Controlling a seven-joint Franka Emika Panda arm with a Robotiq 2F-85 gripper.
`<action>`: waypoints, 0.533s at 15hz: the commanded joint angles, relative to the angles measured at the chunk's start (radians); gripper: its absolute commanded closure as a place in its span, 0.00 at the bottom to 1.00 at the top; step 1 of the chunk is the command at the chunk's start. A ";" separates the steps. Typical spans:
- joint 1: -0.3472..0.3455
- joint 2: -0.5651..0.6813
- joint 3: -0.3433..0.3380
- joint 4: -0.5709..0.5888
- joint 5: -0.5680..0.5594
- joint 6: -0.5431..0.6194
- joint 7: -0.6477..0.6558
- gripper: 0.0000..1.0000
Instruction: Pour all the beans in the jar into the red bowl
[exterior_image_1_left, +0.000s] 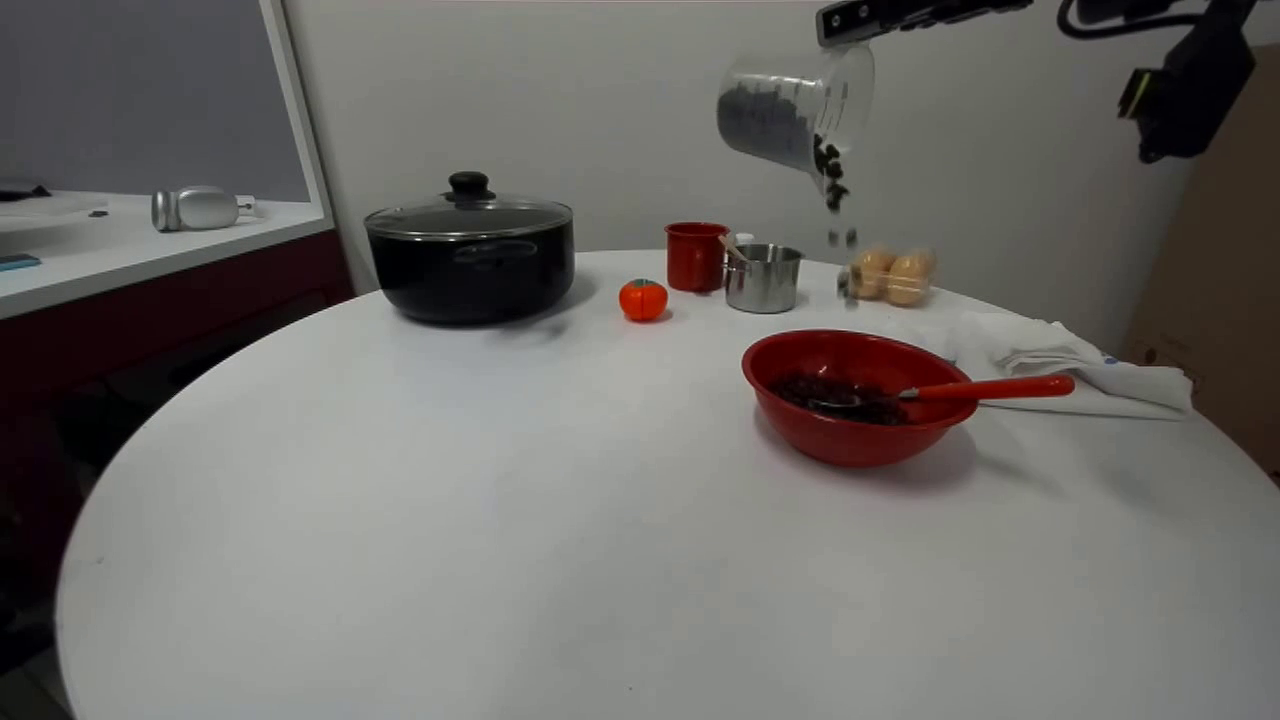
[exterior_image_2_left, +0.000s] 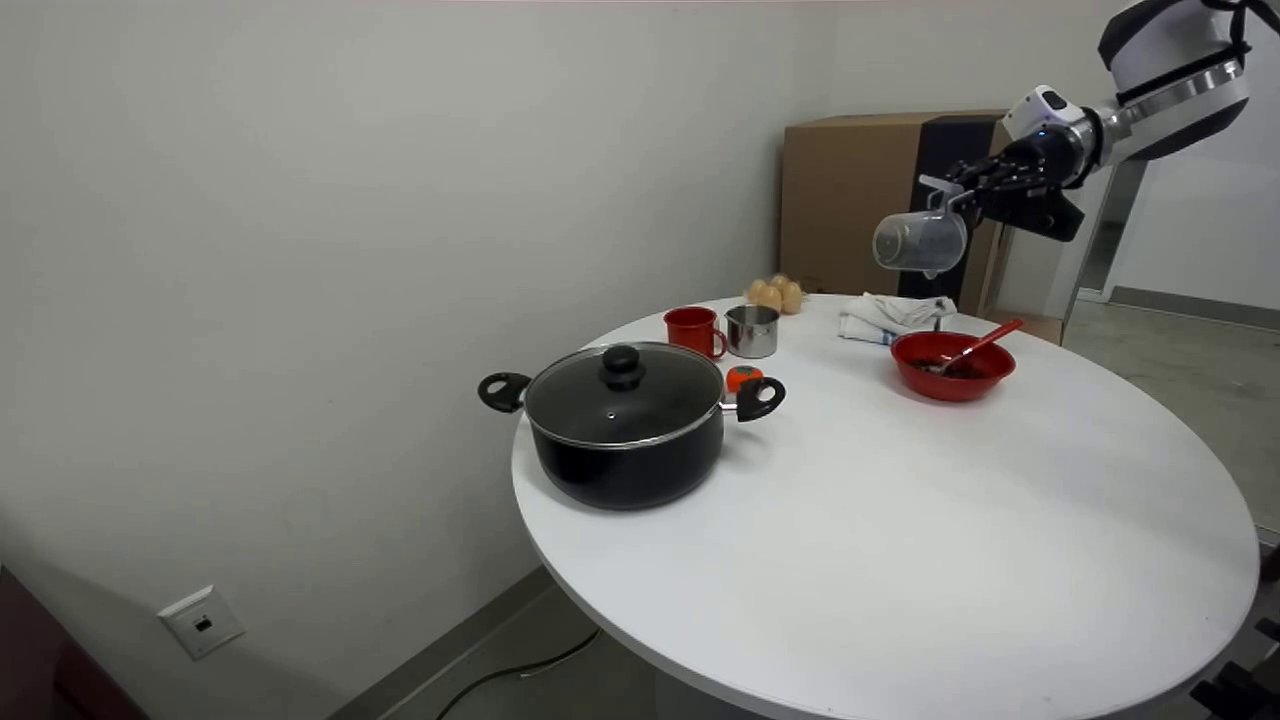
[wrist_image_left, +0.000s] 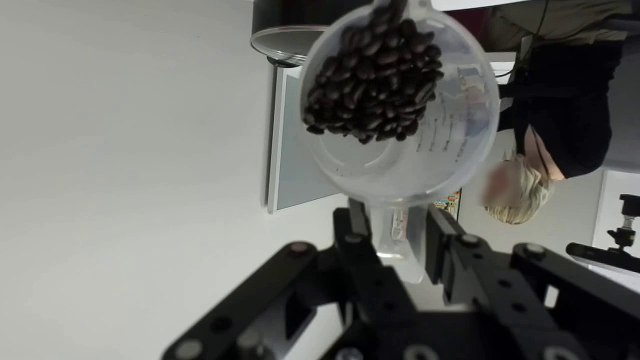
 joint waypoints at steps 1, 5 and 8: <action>-0.013 0.035 0.030 0.053 0.046 -0.040 0.075 0.93; -0.017 0.036 0.041 0.052 0.061 -0.043 0.133 0.93; -0.020 0.038 0.047 0.053 0.071 -0.053 0.177 0.93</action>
